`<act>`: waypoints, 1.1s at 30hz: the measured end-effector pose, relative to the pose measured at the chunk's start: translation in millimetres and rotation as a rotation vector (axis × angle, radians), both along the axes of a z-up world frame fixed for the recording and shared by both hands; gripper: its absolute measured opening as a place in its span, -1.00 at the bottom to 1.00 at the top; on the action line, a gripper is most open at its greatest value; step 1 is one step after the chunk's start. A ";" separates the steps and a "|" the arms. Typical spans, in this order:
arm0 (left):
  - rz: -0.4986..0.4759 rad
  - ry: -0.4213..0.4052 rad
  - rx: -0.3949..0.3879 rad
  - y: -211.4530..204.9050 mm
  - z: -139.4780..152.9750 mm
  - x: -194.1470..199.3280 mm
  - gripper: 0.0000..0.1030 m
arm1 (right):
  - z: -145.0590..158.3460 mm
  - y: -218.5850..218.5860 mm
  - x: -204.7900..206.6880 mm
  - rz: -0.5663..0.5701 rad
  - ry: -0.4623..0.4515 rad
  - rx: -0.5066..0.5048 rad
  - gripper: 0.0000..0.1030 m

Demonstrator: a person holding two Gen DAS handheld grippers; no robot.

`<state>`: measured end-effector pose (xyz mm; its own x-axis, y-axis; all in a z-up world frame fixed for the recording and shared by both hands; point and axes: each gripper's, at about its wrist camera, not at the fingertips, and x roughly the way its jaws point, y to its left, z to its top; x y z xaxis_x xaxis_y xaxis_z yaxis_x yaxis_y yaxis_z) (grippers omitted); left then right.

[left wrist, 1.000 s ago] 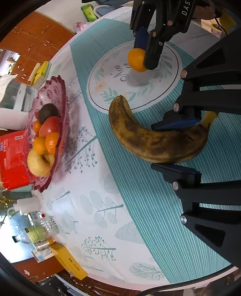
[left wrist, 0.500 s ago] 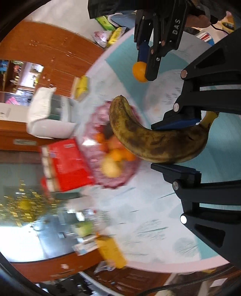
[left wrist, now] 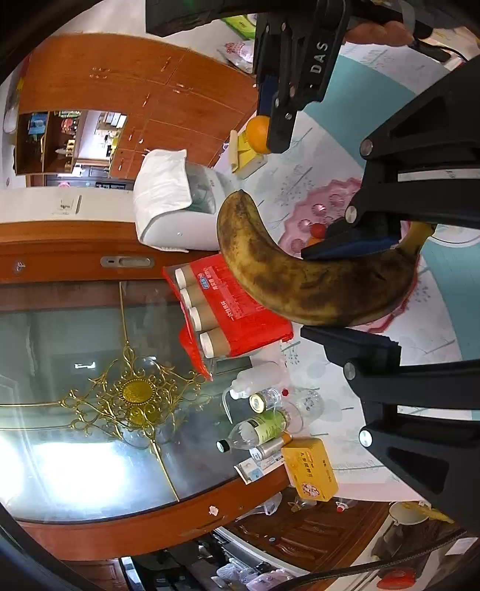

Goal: Organize fruits
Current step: 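Carry the held banana and orange up and into the pink bowl, then open both tools to release the banana and orange into the bowl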

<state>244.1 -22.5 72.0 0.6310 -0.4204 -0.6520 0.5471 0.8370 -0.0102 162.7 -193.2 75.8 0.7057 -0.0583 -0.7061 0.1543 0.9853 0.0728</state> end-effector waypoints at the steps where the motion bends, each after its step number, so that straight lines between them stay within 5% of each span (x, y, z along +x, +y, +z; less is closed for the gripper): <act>1: 0.005 0.006 0.002 -4.5 -2.5 5.3 -0.36 | -2.2 -4.9 9.5 -0.010 0.006 0.004 -0.36; 6: 0.039 0.068 0.018 -32.0 -34.9 31.6 -0.36 | -28.4 -21.0 41.1 -0.023 0.047 0.014 -0.36; 20: 0.152 0.243 0.170 -107.5 -164.8 83.5 -0.36 | -164.5 -62.8 90.5 0.081 0.219 0.051 -0.35; 33: 0.205 0.296 0.207 -121.6 -206.6 94.2 -0.35 | -202.3 -66.7 109.6 0.159 0.243 0.037 -0.34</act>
<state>338.3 -144.0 -134.5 0.4604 -0.1463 -0.8756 0.3679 0.9291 0.0382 272.2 -259.9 -126.4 0.5135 0.0683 -0.8553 0.0151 0.9960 0.0886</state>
